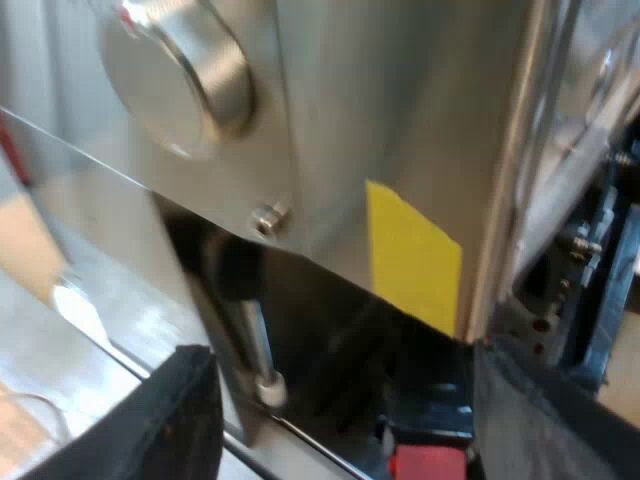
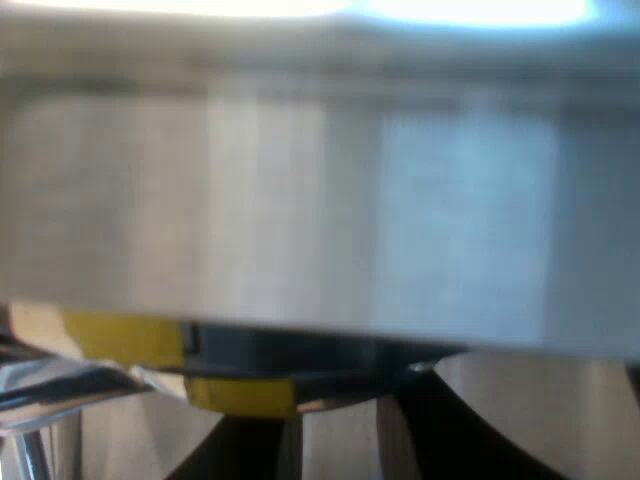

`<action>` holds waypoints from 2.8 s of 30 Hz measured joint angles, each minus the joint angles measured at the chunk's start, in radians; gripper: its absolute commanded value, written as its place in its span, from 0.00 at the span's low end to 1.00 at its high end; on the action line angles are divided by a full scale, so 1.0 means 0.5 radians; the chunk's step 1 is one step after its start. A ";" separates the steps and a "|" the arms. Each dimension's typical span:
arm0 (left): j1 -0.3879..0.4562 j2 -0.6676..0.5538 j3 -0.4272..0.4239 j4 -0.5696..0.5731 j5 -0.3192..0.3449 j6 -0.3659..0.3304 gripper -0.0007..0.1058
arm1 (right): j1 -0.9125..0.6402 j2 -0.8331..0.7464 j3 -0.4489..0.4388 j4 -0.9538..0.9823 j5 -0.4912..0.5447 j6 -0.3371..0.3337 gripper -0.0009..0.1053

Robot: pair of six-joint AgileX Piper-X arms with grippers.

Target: Put the handle in the coffee machine

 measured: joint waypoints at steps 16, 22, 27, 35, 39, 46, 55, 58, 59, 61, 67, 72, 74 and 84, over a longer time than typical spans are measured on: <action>-0.062 -0.060 -0.155 0.256 -0.577 0.006 0.01 | 0.006 0.000 0.000 0.000 0.000 0.000 0.22; -0.286 0.039 -0.158 0.256 -0.870 0.006 0.01 | 0.006 0.000 0.000 0.000 0.000 0.000 0.22; -0.402 0.172 -0.163 0.240 -1.073 0.006 0.01 | 0.006 0.000 0.000 0.000 0.000 0.000 0.22; -0.427 0.296 -0.163 0.312 -1.147 0.055 0.01 | 0.006 0.000 0.000 0.000 0.000 0.000 0.22; -0.463 0.296 -0.163 0.479 -1.160 0.165 0.01 | 0.006 0.000 0.000 0.000 0.004 0.000 0.22; -0.621 0.296 -0.163 0.677 -1.145 0.215 0.01 | 0.007 0.000 0.000 -0.016 0.020 -0.014 0.22; -0.684 0.285 -0.163 0.780 -0.983 0.058 0.01 | 0.007 0.000 0.000 -0.016 0.030 -0.030 0.22; -0.684 0.275 -0.163 0.780 -0.960 0.035 0.01 | 0.007 0.000 0.000 -0.016 0.034 -0.082 0.22; -0.684 0.274 -0.163 0.780 -0.958 0.020 0.01 | 0.007 0.000 0.000 -0.016 0.034 -0.085 0.22; -0.684 0.274 -0.163 0.784 -0.959 0.005 0.01 | 0.014 0.000 0.000 -0.016 0.038 -0.088 0.22; -0.684 0.274 -0.163 0.783 -0.922 -0.044 0.01 | 0.057 0.000 0.000 -0.006 0.102 -0.105 0.22; -0.684 0.274 -0.163 0.783 -0.908 -0.049 0.01 | 0.082 0.000 0.000 -0.005 0.139 -0.099 0.22; -0.684 0.274 -0.163 0.783 -0.894 -0.049 0.01 | 0.089 0.000 0.000 -0.005 0.160 -0.099 0.22; -0.684 0.274 -0.163 0.783 -0.860 -0.054 0.01 | 0.141 -0.038 0.052 -0.016 0.244 -0.105 0.22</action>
